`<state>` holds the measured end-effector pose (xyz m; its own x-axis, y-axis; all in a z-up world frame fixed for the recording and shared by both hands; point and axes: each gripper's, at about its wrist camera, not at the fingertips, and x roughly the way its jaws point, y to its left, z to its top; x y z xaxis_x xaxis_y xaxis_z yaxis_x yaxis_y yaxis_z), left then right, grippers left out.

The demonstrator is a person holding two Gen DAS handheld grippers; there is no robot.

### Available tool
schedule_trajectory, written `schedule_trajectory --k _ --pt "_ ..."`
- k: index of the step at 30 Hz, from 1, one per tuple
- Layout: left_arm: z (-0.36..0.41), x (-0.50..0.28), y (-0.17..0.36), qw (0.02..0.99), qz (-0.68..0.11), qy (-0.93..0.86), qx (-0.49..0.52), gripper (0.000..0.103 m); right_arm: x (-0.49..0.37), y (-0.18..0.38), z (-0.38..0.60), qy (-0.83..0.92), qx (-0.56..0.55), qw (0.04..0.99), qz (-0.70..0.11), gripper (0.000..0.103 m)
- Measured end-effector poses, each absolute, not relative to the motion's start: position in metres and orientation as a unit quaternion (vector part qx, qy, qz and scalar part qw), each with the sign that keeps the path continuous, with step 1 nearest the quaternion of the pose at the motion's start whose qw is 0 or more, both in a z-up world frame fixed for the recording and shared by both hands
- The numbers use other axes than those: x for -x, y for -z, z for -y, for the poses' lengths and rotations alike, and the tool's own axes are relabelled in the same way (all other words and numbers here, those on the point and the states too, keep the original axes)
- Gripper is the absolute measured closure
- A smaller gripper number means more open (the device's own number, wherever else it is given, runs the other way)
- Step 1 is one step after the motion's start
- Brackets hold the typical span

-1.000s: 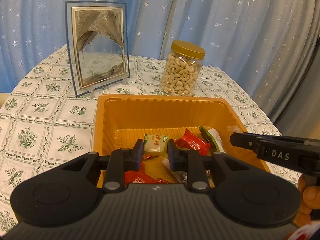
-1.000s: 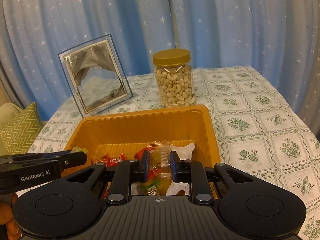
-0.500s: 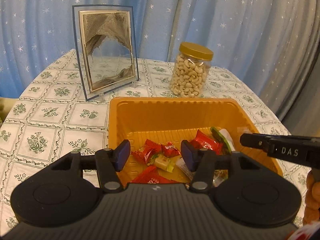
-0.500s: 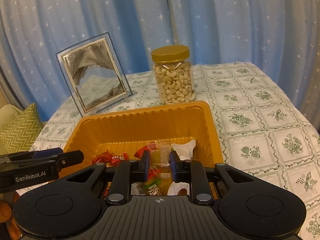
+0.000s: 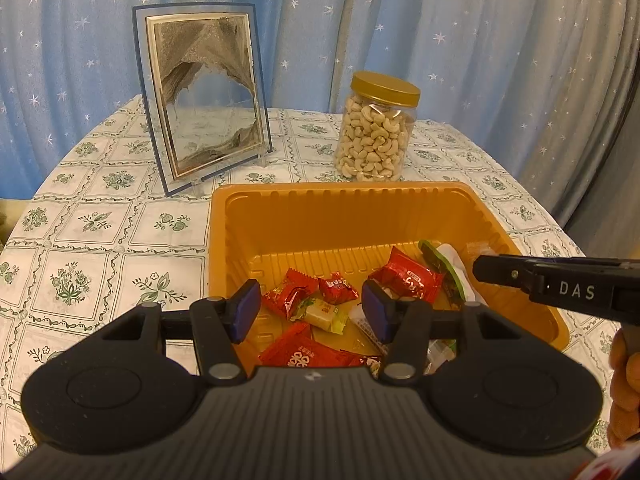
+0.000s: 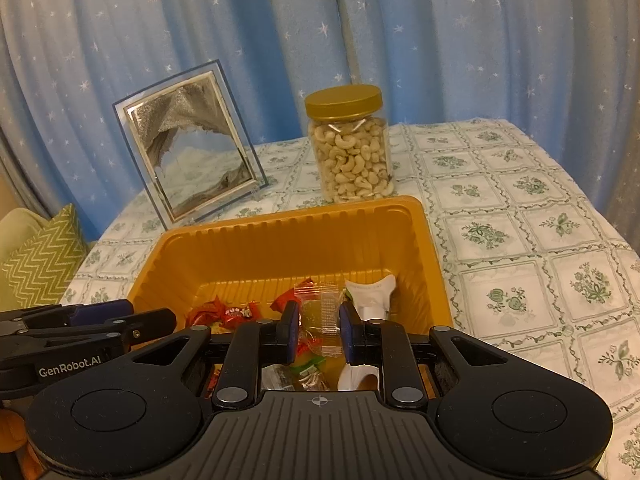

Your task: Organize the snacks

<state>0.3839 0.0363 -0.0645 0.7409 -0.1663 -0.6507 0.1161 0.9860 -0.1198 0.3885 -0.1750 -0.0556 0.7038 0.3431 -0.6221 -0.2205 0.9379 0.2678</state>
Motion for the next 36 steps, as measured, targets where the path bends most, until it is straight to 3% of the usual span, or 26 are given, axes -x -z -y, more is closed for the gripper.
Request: schedule_trajectory --k 2,3,4,8,16,29,36 --pt "-0.036 -0.384 0.065 0.932 -0.353 0.074 0.033 0.050 -0.389 0.056 0.176 -0.156 -0.095 0.917 -0.354 0.075" --pt "-0.036 -0.384 0.065 0.932 -0.353 0.074 0.031 0.046 -0.389 0.055 0.177 -0.156 -0.099 0.917 -0.353 0.060" --pt "-0.036 -0.384 0.065 0.932 -0.353 0.073 0.030 0.043 -0.389 0.055 0.178 -0.157 -0.102 0.918 -0.350 0.055" --pt "-0.037 -0.383 0.066 0.933 -0.351 0.069 0.029 0.040 -0.390 0.054 0.182 -0.139 -0.098 0.923 -0.344 0.055" --pt "-0.038 -0.376 0.062 0.937 -0.343 0.062 0.029 0.018 -0.388 0.053 0.200 -0.108 -0.109 0.928 -0.340 0.055" --pt "-0.031 -0.318 0.039 0.945 -0.319 0.048 0.051 0.000 -0.321 0.022 0.212 -0.084 -0.115 0.944 -0.298 0.054" --pt "-0.025 -0.262 0.016 0.949 -0.309 0.039 0.048 0.000 -0.265 0.011 0.220 -0.082 -0.118 0.943 -0.301 0.047"
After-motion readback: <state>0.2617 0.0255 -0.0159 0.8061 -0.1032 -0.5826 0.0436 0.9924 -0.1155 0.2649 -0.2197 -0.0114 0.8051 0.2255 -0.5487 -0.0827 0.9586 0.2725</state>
